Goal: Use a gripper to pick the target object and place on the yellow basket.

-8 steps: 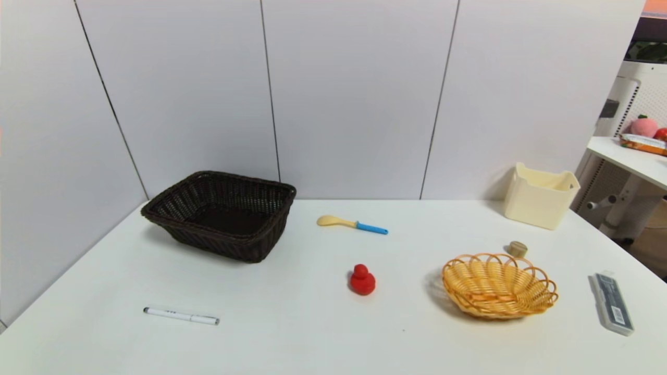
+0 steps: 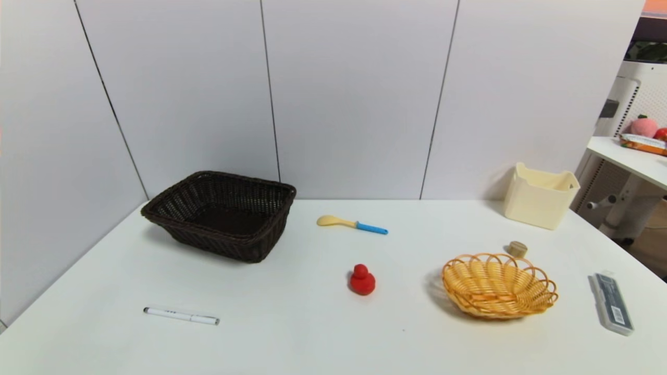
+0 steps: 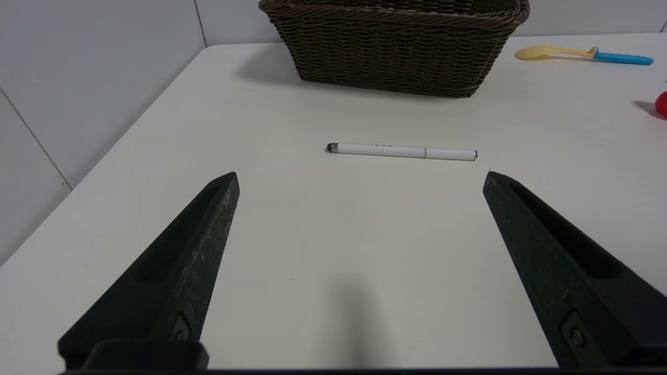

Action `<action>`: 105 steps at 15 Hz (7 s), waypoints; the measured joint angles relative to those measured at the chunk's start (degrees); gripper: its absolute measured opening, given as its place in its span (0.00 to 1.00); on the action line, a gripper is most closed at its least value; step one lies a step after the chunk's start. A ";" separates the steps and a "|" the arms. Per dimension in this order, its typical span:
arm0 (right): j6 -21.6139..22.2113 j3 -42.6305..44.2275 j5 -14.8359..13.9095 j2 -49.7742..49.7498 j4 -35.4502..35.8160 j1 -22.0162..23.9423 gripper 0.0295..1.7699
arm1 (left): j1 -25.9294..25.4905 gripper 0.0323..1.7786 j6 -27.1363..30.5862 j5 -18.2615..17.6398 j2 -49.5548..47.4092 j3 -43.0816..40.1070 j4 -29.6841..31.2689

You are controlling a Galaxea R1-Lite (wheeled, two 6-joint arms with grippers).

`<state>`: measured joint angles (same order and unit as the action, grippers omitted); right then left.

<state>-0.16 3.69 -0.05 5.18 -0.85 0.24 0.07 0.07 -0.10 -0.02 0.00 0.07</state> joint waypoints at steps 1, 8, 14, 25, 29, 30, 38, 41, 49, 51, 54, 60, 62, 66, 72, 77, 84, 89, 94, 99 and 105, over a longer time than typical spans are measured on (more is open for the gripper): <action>0.05 3.16 0.05 3.91 -0.44 0.00 0.96 | 0.00 0.95 0.02 0.00 0.00 0.00 0.00; 0.43 46.21 -0.20 46.32 -16.87 0.11 0.96 | 0.00 0.95 0.00 -0.01 0.00 0.00 0.00; 0.79 76.68 -1.52 82.25 -28.09 3.50 0.96 | 0.02 0.95 0.04 0.00 0.00 0.00 0.00; 14.59 96.81 -9.65 115.13 -42.00 3.34 0.96 | 0.02 0.95 0.00 0.00 0.00 0.00 0.00; 17.52 97.79 -6.97 118.52 -44.76 2.84 0.96 | 0.02 0.95 0.04 -0.01 0.00 0.00 0.00; 17.60 97.85 -5.79 118.91 -45.14 2.80 0.96 | 0.02 0.95 0.04 0.00 0.00 0.00 0.00; 17.80 97.99 -3.89 121.61 -46.43 3.44 0.96 | 0.02 0.95 0.02 0.02 0.00 0.00 0.00; 17.71 97.99 -2.67 122.38 -46.41 4.05 0.96 | -0.02 0.95 0.02 -0.01 0.00 0.00 0.00; 17.25 97.85 -2.90 123.52 -46.49 4.05 0.90 | 0.02 0.95 0.02 0.02 0.00 0.00 0.00; 17.24 97.84 -2.89 123.89 -46.52 4.00 0.71 | 0.02 0.95 0.02 0.00 0.00 0.00 0.00; 17.24 97.84 -2.84 124.44 -46.49 3.89 0.50 | 0.02 0.95 0.02 0.00 0.00 0.00 0.00; 17.08 98.07 -2.86 124.76 -46.43 3.63 0.25 | 0.02 0.95 0.02 0.00 0.02 0.00 0.00; 16.60 98.07 -2.89 123.23 -46.47 3.63 0.25 | 0.02 0.95 0.04 0.02 0.00 0.00 0.00; 11.97 97.60 -1.22 114.80 -46.56 3.15 0.25 | 0.02 0.95 0.02 0.00 0.00 0.00 0.00; 7.05 81.99 8.91 95.23 -48.23 -3.85 0.25 | 0.02 0.95 0.02 0.02 0.00 0.00 0.00; 6.49 70.83 10.08 88.72 -47.98 -11.65 0.25 | 0.00 0.95 0.02 0.02 0.00 0.00 0.00; 6.99 69.62 5.91 93.86 -45.40 -11.68 0.25 | 0.02 0.95 0.02 0.00 0.00 0.00 0.00; 7.02 68.00 5.89 95.37 -41.48 -10.76 0.56 | 0.02 0.95 0.00 -0.01 0.00 0.00 0.00; 6.22 65.13 6.44 86.74 -41.67 -9.95 0.76 | 0.02 0.95 0.02 0.02 0.00 0.00 0.00; 2.88 50.19 5.22 57.47 -39.83 -6.89 0.85 | 0.02 0.95 0.02 0.02 0.00 0.00 0.00; -4.05 10.93 2.94 18.03 -13.31 -1.58 0.91 | 0.00 0.95 0.02 0.00 0.00 0.00 0.00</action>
<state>-4.21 14.63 2.89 23.21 -14.17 -1.34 0.07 0.10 -0.10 -0.02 0.00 0.07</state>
